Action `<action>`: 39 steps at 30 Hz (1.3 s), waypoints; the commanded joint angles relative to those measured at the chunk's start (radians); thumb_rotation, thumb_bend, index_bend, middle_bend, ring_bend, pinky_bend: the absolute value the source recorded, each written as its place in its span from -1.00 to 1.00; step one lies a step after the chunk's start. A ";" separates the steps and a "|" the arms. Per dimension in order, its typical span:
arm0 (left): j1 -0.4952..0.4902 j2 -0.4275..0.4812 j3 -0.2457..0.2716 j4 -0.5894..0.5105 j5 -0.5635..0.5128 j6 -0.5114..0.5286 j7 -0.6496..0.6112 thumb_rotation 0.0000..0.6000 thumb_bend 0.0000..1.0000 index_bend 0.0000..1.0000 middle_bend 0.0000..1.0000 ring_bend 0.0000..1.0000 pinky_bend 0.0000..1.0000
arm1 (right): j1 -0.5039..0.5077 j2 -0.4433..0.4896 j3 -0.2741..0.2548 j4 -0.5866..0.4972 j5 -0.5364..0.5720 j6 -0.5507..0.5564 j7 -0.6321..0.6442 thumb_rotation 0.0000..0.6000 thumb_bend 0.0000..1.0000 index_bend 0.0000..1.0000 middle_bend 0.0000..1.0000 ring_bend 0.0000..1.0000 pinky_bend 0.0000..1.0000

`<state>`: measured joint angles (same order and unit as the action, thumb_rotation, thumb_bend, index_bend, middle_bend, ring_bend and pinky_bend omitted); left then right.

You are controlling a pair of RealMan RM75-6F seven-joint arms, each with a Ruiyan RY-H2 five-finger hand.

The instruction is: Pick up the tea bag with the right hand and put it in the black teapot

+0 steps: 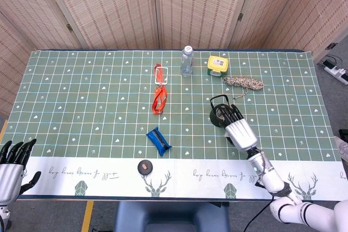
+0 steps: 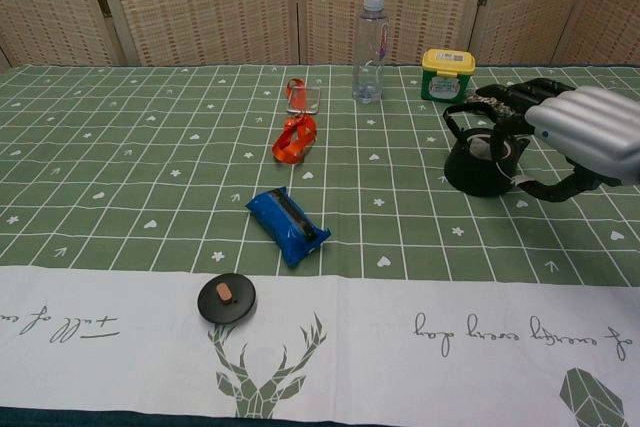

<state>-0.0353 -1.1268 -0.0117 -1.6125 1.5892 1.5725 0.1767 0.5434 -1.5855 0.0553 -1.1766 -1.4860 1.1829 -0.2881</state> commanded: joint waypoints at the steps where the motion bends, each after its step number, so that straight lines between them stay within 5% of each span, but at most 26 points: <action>1: 0.000 0.000 0.000 0.001 0.000 0.000 0.001 1.00 -0.46 -1.00 -0.73 -0.80 -0.90 | 0.002 0.000 0.001 0.001 0.000 -0.005 0.000 1.00 -0.18 -0.34 -1.00 -1.00 -1.00; 9: -0.001 -0.002 -0.001 0.002 -0.003 -0.002 0.003 1.00 -0.46 -1.00 -0.73 -0.79 -0.90 | 0.031 0.041 0.014 -0.046 0.012 -0.063 -0.061 1.00 -0.18 -0.80 -1.00 -1.00 -1.00; 15: -0.001 -0.002 0.000 0.003 -0.002 -0.003 0.002 1.00 -0.46 -1.00 -0.73 -0.79 -0.90 | 0.016 0.077 -0.012 -0.107 0.015 -0.075 -0.140 1.00 -0.18 -0.97 -1.00 -1.00 -1.00; 27: -0.002 -0.004 -0.001 0.004 -0.004 -0.004 0.006 1.00 -0.46 -1.00 -0.72 -0.79 -0.90 | -0.017 0.127 -0.041 -0.214 0.002 -0.053 -0.190 1.00 -0.18 -1.00 -1.00 -1.00 -1.00; 32: -0.003 -0.003 -0.001 0.005 -0.005 -0.006 0.003 1.00 -0.46 -1.00 -0.72 -0.79 -0.90 | -0.067 0.214 -0.043 -0.353 -0.004 0.026 -0.182 1.00 -0.18 -1.00 -1.00 -1.00 -1.00; 39: -0.003 -0.006 -0.001 0.005 -0.006 -0.005 0.009 1.00 -0.46 -1.00 -0.72 -0.79 -0.90 | -0.166 0.430 -0.063 -0.672 0.162 0.068 -0.287 1.00 -0.19 -1.00 -1.00 -1.00 -1.00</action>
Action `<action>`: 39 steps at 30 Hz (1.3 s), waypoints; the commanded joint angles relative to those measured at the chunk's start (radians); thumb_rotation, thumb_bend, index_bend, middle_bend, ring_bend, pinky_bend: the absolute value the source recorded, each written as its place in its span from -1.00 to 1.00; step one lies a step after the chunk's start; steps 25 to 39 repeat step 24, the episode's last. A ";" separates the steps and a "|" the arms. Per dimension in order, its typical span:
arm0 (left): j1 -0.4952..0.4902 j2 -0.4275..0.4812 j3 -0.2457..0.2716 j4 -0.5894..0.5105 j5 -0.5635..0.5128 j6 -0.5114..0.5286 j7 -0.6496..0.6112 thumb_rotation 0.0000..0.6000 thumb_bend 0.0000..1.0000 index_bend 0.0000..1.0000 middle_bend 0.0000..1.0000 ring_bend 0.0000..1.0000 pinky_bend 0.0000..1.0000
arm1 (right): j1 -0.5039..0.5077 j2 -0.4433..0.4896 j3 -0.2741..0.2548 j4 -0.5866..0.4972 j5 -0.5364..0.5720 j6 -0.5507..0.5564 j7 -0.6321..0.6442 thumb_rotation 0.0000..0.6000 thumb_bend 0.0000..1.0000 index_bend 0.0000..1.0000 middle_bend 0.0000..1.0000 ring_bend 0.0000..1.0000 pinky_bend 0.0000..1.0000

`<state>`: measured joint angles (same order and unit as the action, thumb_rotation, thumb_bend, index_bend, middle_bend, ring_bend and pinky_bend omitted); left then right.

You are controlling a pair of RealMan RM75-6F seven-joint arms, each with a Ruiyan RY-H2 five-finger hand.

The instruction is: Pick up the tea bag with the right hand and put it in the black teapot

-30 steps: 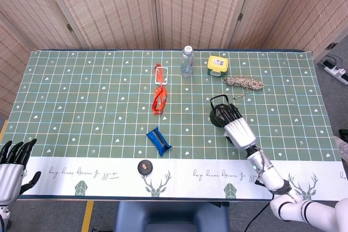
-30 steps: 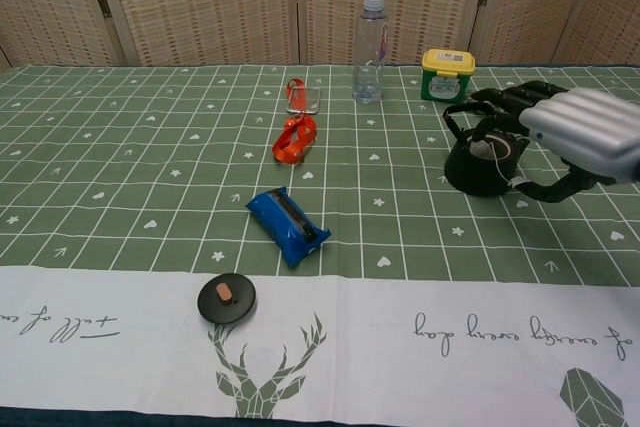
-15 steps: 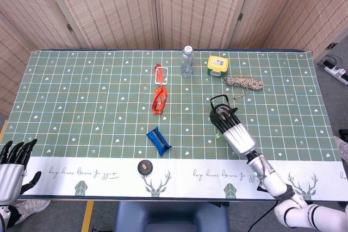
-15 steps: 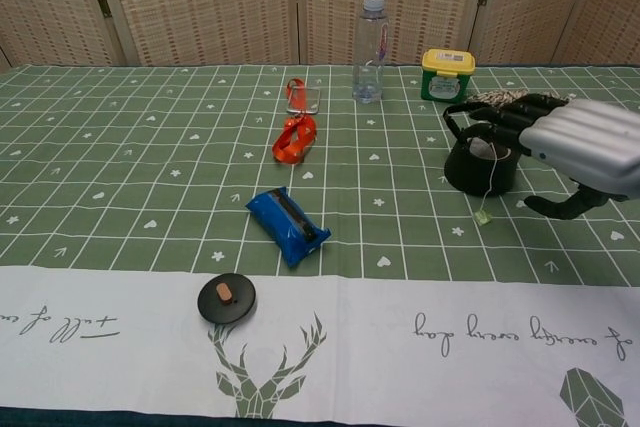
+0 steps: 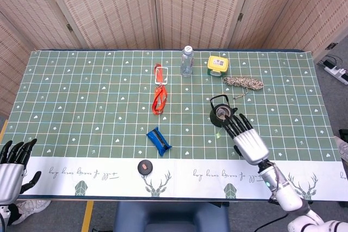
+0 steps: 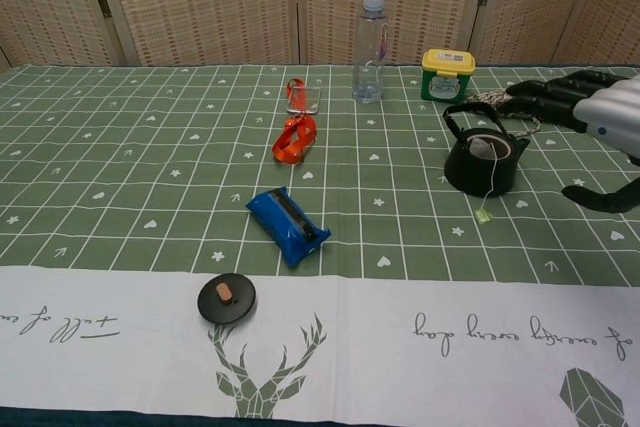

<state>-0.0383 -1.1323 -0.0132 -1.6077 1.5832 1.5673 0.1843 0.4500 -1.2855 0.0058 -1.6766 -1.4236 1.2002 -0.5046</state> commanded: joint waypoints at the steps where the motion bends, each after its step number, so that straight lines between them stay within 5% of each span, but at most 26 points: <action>1: 0.000 -0.001 0.001 -0.001 0.000 0.000 0.002 1.00 -0.46 -1.00 -0.72 -0.79 -0.90 | -0.098 0.153 -0.019 -0.203 0.112 0.084 -0.080 1.00 -0.19 -1.00 -1.00 -1.00 -1.00; 5: 0.004 0.000 0.004 -0.004 0.010 0.009 0.001 1.00 -0.46 -1.00 -0.72 -0.79 -0.91 | -0.198 0.201 -0.034 -0.247 0.126 0.226 -0.076 1.00 -0.19 -1.00 -1.00 -1.00 -1.00; 11: 0.004 -0.004 0.005 -0.006 0.013 0.010 0.018 1.00 -0.46 -1.00 -0.72 -0.80 -0.91 | -0.340 0.205 -0.042 -0.156 0.113 0.400 0.058 1.00 -0.19 -1.00 -1.00 -1.00 -1.00; 21: 0.001 -0.008 0.006 0.000 0.027 0.013 0.017 1.00 -0.46 -1.00 -0.72 -0.80 -0.92 | -0.388 0.224 0.010 -0.065 0.192 0.359 0.239 1.00 -0.19 -1.00 -1.00 -1.00 -1.00; 39: -0.002 -0.009 0.008 0.000 0.027 0.006 0.019 1.00 -0.46 -1.00 -0.72 -0.80 -0.92 | -0.382 0.228 0.009 -0.067 0.183 0.330 0.238 1.00 -0.19 -1.00 -1.00 -1.00 -1.00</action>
